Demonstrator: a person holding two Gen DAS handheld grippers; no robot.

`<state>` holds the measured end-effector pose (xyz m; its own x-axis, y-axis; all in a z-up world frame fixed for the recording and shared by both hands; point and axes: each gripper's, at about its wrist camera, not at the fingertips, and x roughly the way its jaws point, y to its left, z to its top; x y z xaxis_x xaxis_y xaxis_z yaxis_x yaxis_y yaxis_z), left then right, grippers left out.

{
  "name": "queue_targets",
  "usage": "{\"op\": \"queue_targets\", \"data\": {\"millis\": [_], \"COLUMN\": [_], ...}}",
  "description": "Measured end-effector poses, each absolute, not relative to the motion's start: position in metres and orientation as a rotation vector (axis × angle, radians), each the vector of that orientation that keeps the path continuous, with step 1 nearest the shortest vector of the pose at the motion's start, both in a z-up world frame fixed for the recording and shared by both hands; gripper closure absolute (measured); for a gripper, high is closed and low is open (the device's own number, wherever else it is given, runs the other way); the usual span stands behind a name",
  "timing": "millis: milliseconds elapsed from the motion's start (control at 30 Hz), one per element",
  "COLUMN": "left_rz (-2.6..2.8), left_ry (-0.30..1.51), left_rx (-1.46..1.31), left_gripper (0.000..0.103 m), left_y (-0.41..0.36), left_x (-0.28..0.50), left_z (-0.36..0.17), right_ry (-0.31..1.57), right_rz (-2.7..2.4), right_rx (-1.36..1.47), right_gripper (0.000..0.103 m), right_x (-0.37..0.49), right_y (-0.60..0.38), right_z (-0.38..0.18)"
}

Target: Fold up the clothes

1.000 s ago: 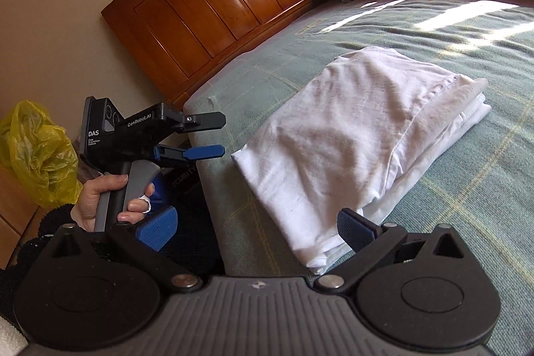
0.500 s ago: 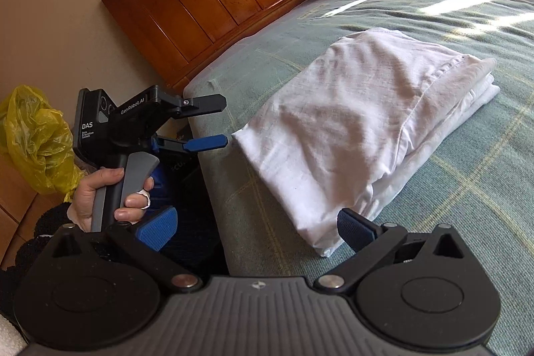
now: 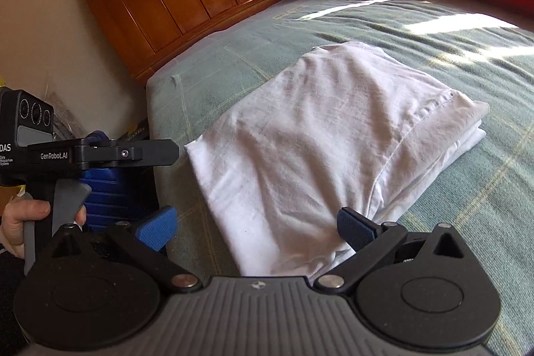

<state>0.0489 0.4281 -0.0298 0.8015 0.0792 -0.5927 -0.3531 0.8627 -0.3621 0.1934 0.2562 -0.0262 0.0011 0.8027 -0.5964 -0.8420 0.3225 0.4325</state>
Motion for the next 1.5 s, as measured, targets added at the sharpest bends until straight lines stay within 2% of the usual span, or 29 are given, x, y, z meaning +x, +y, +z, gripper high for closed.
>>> {"op": "queue_targets", "data": {"millis": [333,667,900,1133,1500], "left_rz": [0.322,0.460,0.505,0.558,0.569], "left_ry": [0.563,0.553,0.571,0.617,0.650], "left_rx": [-0.206,-0.099,-0.173,0.013,-0.138], "left_gripper": [0.002,0.001,0.001,0.001,0.001], "left_y": [0.361,0.301,0.278,0.228,0.186], "left_x": [0.032,-0.004,-0.033,-0.055,-0.092], "left_z": [0.012,0.041,0.047,0.052,0.053], "right_ry": [0.860,0.830,0.809,0.762,0.690], "right_rz": [1.216,1.180,1.178,1.149,1.034], "right_rx": [-0.071,-0.040,-0.036,-0.067,-0.152], "right_gripper": [0.000,0.000,0.000,0.000,0.000], "right_x": [0.159,0.121,0.091,0.059,0.007], "right_y": [0.208,0.153,0.119,0.089,0.046], "right_z": [0.012,0.036,0.044,0.049,0.058]}}
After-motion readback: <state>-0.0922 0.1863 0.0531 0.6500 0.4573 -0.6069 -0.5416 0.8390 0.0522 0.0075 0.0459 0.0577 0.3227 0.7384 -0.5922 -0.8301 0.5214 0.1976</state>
